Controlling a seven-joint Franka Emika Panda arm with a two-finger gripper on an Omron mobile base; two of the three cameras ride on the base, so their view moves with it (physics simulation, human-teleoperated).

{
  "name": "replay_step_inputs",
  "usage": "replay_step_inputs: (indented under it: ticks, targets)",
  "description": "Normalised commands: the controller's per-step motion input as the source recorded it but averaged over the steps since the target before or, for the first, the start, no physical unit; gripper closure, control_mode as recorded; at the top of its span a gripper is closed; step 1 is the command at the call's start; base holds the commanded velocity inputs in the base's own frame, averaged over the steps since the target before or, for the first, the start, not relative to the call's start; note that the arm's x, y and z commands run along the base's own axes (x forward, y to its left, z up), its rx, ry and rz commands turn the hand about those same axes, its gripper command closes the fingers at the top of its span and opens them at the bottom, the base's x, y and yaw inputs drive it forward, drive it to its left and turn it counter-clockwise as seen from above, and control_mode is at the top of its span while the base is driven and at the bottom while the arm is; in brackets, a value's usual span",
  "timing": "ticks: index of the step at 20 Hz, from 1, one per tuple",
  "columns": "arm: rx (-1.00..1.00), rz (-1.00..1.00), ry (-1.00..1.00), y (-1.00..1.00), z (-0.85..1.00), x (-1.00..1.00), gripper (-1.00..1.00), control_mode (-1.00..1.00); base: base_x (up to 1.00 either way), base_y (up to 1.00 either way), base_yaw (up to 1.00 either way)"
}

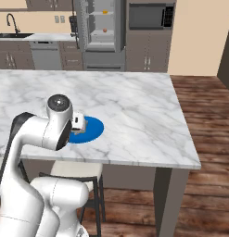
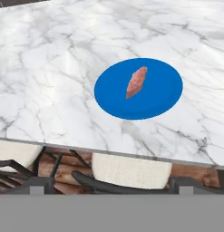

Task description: Take the cheese, steak, and onion from the fridge and place them on the plate on the dining counter to create an appetizer plate.

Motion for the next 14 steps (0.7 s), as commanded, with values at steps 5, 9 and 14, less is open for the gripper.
replay_step_inputs:
  ticks: [5,9,14]
  targets:
    - [-0.06,0.24,0.09,0.03,0.25,-0.82,-1.00,-1.00,0.00,0.00,0.00]
    - [-0.08,-0.04,0.09,0.00,0.34,-1.00,-1.00,-1.00,0.00,0.00,0.00]
    - [-0.05,-0.24,0.01,-0.04,0.42,-0.74,-1.00,-1.00,0.00,0.00,0.00]
